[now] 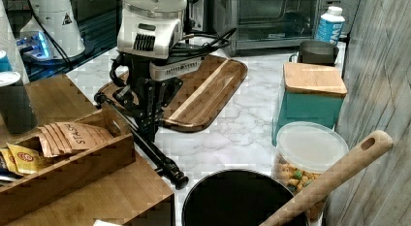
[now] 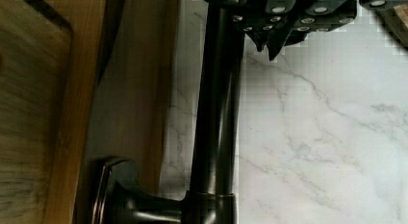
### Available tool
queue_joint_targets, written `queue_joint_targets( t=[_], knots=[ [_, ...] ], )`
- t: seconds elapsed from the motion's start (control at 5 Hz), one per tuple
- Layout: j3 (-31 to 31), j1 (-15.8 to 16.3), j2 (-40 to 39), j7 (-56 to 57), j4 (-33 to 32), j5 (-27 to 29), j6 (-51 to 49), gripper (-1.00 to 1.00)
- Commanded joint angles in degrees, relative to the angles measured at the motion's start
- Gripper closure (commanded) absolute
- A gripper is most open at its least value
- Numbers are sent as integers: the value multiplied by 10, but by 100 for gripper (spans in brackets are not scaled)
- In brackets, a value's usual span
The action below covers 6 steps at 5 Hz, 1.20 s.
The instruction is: Close the drawer.
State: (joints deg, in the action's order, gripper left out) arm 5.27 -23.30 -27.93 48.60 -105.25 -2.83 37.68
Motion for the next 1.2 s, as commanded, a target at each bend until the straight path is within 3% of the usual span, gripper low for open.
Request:
queue_joint_targets(
  t=[0.2,1.2],
  knots=[
    [107,-89,30,-16,63,-37,63,100],
    [112,-84,29,-14,63,-34,64,100]
  ],
)
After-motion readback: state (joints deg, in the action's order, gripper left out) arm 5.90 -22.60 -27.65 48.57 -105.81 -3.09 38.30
